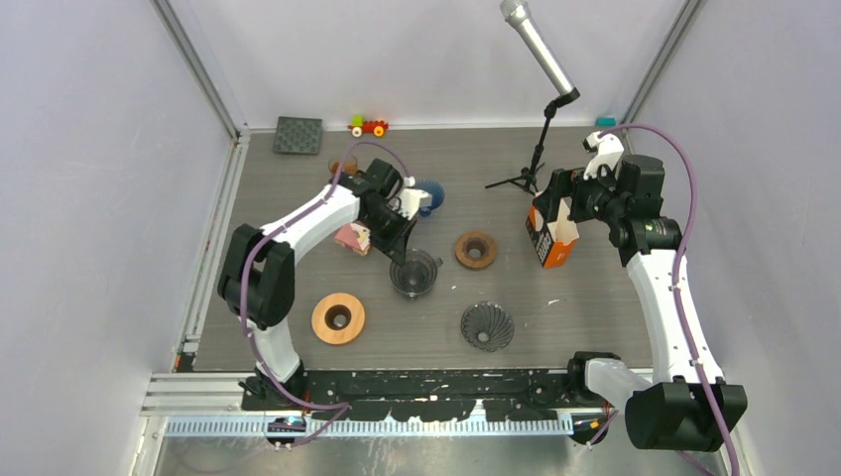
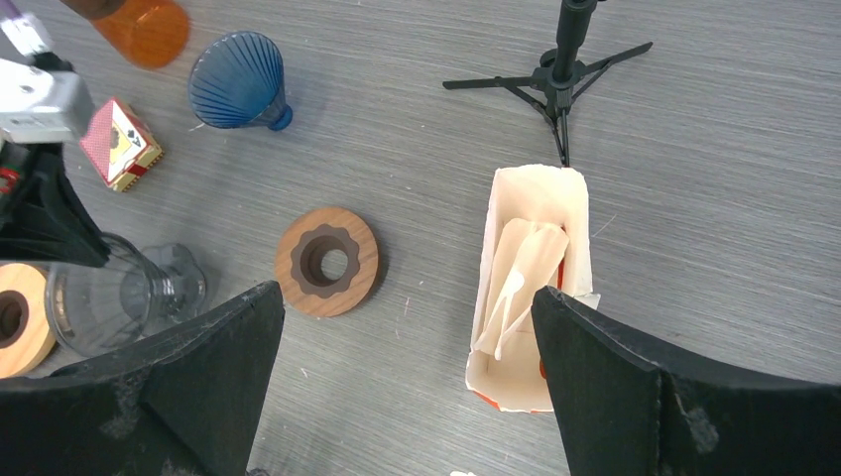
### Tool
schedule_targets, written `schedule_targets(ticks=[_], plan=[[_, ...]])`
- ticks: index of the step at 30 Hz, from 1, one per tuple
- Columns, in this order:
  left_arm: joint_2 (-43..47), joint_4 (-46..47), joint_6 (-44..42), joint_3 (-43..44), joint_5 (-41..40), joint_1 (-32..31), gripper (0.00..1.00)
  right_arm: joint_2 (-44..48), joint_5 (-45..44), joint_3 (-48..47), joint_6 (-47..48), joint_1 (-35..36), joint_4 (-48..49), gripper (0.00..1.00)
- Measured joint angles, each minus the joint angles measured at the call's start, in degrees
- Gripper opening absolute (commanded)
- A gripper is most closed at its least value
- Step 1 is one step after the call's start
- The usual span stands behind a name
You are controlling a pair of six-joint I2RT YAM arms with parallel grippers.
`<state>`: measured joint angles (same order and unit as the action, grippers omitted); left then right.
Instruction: Place the coffee filter in the dripper
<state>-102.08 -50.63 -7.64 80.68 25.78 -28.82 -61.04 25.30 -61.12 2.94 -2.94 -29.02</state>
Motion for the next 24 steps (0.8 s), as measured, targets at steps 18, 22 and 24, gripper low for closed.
schedule_targets(ticks=[18,22,24], plan=[[-3.61,1.62,2.97,0.00,0.04,-1.92,0.20,-0.24,0.07,0.00,0.17,-0.02,-0.15,1.00],[-4.09,1.60,2.95,0.00,0.33,-1.92,0.38,-0.24,0.11,0.00,0.20,-0.02,-0.17,1.00],[-4.09,1.60,2.95,0.02,0.37,-1.92,0.48,-0.24,0.17,0.00,0.22,-0.02,-0.17,1.00]])
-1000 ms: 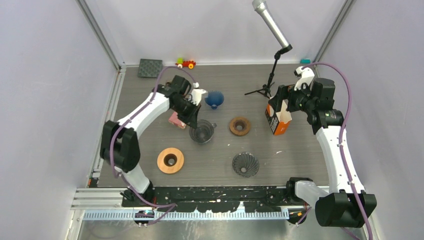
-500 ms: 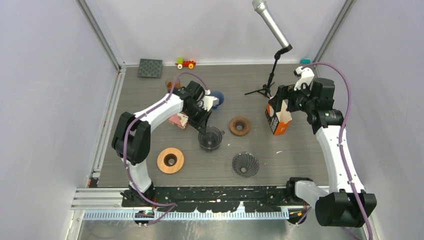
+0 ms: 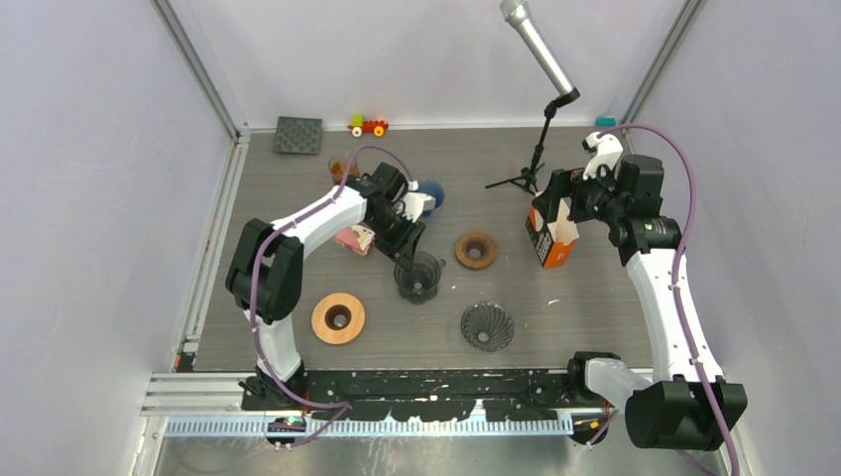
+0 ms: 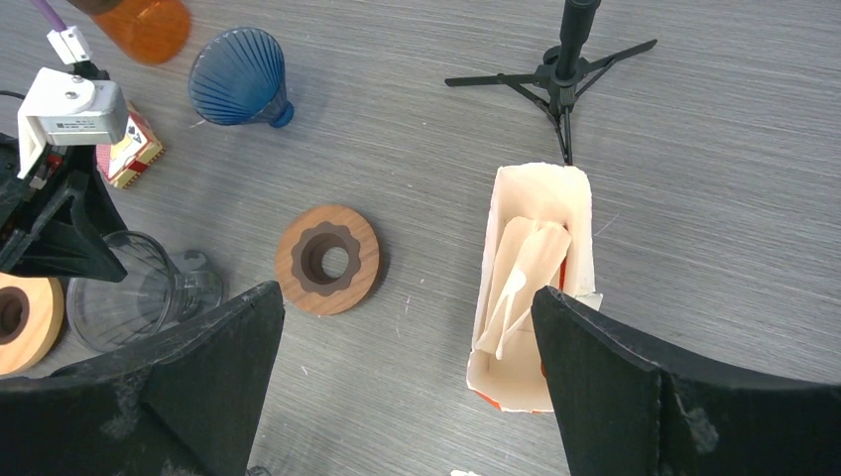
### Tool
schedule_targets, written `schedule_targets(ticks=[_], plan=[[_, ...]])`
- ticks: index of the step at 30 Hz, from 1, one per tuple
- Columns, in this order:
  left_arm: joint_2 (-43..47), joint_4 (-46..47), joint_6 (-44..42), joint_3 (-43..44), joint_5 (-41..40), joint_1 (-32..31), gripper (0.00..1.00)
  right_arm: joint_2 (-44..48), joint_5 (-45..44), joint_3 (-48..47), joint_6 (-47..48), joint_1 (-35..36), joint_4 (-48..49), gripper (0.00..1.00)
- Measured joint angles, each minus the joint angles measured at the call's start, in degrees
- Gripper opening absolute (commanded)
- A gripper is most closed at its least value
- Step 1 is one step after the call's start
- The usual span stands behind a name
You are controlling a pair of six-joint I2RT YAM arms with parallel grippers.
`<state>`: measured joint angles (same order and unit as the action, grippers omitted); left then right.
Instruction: Place the coffee filter in the dripper
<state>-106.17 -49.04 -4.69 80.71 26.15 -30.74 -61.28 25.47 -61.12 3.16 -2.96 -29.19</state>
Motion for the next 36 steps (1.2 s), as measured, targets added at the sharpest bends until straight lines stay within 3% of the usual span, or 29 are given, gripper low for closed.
schedule_targets(ticks=[8,14,18,22,28,36], plan=[[3.04,-0.15,-1.29,0.00,-3.69,0.00,0.73,0.00,0.17,0.00,0.22,0.00,0.00,1.00],[16.61,-0.72,-6.95,-3.54,-10.38,1.70,0.88,-0.13,0.44,0.00,0.83,0.00,-0.02,1.00],[29.22,-2.43,-13.03,-11.26,-12.20,8.50,0.88,-0.50,0.70,0.00,1.29,0.00,-0.22,1.00],[35.76,-3.65,-20.83,-20.26,-14.93,15.32,0.88,-1.25,1.09,-0.04,1.55,0.00,-0.85,1.00],[35.74,-4.09,-27.65,-29.92,-16.79,15.87,0.85,-2.84,1.57,-0.04,2.10,0.02,-2.01,1.00],[28.61,-1.77,-30.58,-31.26,-16.90,15.87,0.80,-2.99,1.73,-0.07,2.56,0.00,-2.64,1.00]])
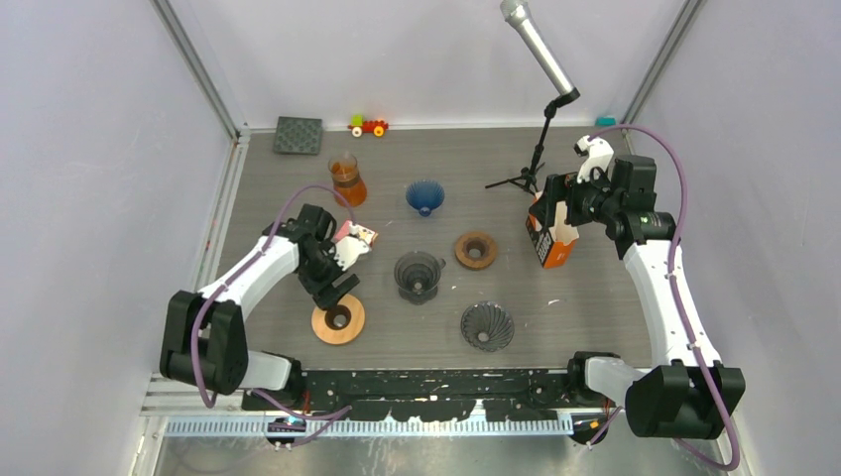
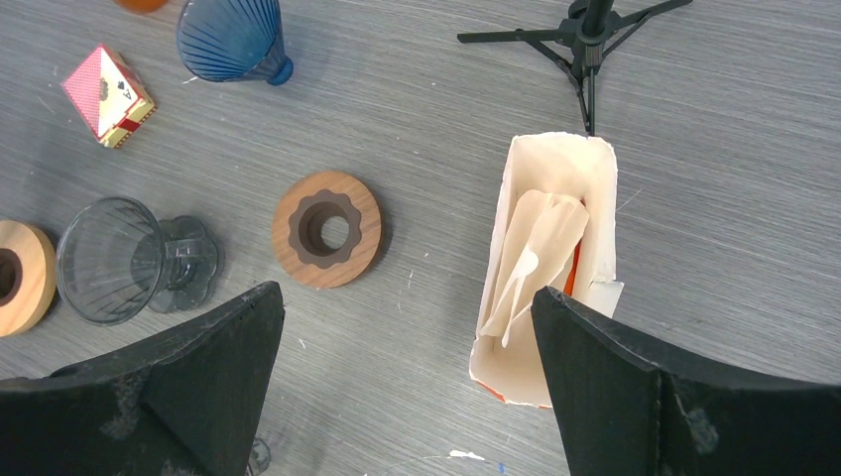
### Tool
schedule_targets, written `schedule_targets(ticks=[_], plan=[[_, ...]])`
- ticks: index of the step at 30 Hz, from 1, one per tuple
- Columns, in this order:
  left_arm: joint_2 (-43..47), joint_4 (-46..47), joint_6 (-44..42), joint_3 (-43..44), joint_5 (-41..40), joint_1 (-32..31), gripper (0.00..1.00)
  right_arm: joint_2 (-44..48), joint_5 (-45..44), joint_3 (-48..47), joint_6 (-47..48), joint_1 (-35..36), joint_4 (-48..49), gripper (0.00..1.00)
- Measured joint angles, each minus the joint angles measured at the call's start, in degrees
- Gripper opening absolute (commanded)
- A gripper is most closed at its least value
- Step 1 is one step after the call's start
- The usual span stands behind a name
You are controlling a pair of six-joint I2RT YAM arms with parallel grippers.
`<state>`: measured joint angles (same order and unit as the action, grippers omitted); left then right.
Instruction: Place the coffee filter in the dripper
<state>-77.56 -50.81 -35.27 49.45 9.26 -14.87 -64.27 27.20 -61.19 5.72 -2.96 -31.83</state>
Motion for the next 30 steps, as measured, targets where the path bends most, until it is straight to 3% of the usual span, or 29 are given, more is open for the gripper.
schedule_targets(ticks=[12,18,24,30], plan=[[-1.22,1.66,-0.13,-1.70,1.22,-1.51,0.72,-0.94,-0.02,-0.11,0.11,0.00,-0.20,1.00],[-3.28,2.71,0.37,-2.14,1.01,-3.54,0.58,-1.05,-0.02,-0.11,0.20,0.00,-0.42,1.00],[-4.79,3.39,1.01,-2.19,1.01,-4.00,0.37,-1.05,0.00,-0.11,0.22,0.00,-0.42,1.00],[-4.44,2.16,2.34,-1.51,1.33,-3.98,0.28,-1.05,0.00,-0.15,0.22,0.00,-0.42,1.00]])
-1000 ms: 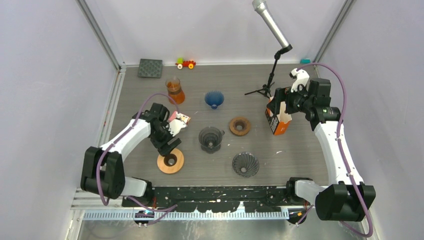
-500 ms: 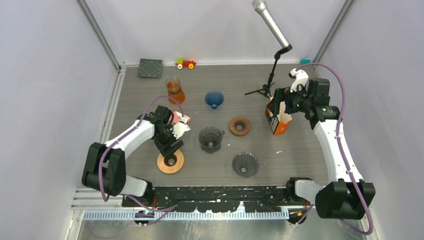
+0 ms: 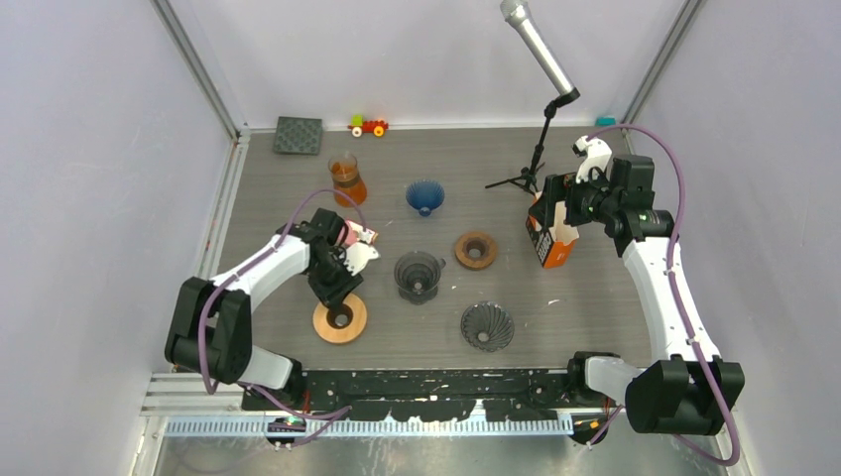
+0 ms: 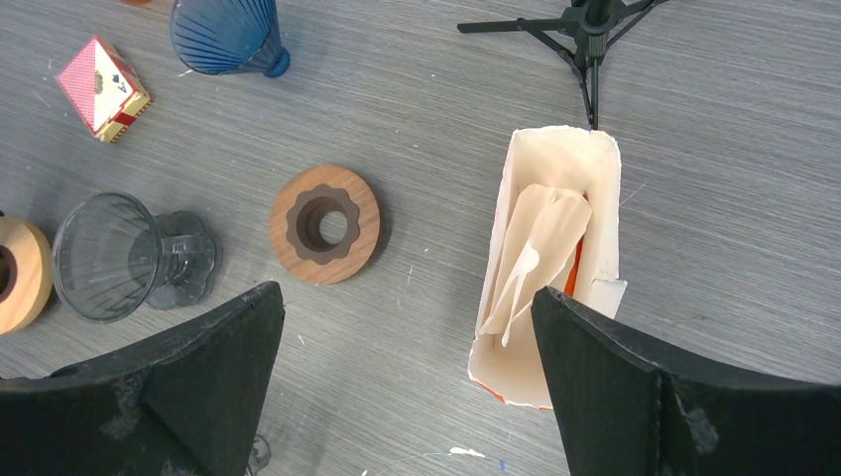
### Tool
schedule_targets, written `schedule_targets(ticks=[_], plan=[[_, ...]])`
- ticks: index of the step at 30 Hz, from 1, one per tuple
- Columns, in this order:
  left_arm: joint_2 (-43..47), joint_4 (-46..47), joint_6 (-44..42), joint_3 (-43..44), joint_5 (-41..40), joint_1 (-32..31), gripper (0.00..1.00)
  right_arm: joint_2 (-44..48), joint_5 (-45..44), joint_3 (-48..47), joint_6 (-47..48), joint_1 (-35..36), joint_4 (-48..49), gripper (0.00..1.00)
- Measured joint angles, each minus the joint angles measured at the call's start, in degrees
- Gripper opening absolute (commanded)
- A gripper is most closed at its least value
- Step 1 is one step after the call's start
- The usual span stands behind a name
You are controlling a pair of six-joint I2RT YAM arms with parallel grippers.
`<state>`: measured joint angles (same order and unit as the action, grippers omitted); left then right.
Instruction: Place the coffee filter in the dripper
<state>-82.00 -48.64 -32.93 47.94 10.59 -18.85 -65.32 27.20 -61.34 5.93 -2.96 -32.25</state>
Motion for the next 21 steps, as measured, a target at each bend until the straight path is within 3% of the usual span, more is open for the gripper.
schedule_targets(ticks=[5,11,21], plan=[[3.04,-4.33,1.88,5.73,2.36,-0.02,0.28,0.00,0.02,-0.04,0.00,0.00,0.00,1.00],[4.22,-9.01,5.95,20.50,5.95,-0.83,0.27,0.00,0.15,-0.04,0.00,0.00,0.00,1.00],[-12.83,-12.02,13.38,43.17,6.08,-11.23,0.27,0.00,0.13,-0.13,0.00,0.00,-0.09,1.00]])
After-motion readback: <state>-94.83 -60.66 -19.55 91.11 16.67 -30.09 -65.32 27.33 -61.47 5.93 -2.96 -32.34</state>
